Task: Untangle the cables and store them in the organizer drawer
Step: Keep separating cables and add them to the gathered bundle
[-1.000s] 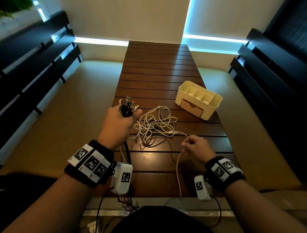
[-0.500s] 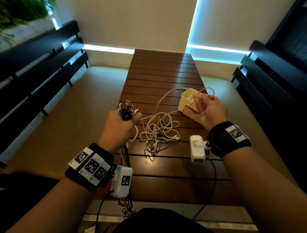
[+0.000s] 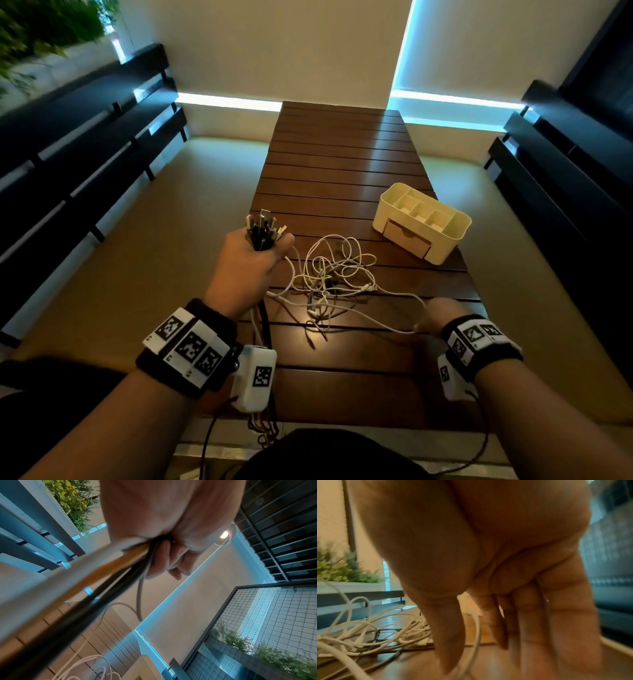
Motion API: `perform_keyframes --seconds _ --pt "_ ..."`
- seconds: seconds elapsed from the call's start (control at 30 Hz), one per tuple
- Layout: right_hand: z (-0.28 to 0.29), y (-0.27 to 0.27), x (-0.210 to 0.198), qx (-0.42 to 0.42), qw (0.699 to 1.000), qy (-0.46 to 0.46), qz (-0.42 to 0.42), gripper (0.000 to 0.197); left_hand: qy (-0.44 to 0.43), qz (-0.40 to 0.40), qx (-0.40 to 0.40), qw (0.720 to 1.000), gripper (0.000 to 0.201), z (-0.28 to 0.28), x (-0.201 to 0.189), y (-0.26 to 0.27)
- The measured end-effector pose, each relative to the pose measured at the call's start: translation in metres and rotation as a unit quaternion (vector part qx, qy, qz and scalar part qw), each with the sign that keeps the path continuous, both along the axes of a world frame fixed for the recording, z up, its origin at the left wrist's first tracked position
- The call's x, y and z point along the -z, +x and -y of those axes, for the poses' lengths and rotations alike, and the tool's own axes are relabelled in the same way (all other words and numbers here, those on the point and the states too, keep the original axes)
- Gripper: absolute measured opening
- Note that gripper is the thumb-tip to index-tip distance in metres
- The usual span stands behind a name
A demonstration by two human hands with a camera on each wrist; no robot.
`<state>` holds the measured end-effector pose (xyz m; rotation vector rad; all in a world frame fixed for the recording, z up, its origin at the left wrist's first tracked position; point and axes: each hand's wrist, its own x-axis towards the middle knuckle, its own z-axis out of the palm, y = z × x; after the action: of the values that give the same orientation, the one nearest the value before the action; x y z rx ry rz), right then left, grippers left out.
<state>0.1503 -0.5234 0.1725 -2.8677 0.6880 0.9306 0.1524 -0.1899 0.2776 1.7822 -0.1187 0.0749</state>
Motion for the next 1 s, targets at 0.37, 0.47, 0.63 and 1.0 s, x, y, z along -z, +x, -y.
perform_keyframes --seconds 0.37,0.47,0.63,1.0 --pt "-0.126 0.006 -0.096 -0.221 0.835 0.434 0.258 0.048 -0.118 -0.030 0.057 0.991 0.023 0.011 -0.010 0.004" --pt "-0.150 0.005 -0.094 -0.307 0.807 0.464 0.195 0.039 -0.136 -0.022 0.076 0.987 0.022 0.011 -0.015 0.002" --pt "-0.141 0.012 -0.077 -0.288 0.821 0.450 0.201 0.016 -0.193 -0.043 0.057 0.979 0.025 0.000 -0.026 0.001" --pt "-0.102 0.020 -0.079 -0.148 0.784 0.509 0.323 0.009 -0.089 -0.055 0.021 0.994 0.024 -0.001 -0.019 0.010"
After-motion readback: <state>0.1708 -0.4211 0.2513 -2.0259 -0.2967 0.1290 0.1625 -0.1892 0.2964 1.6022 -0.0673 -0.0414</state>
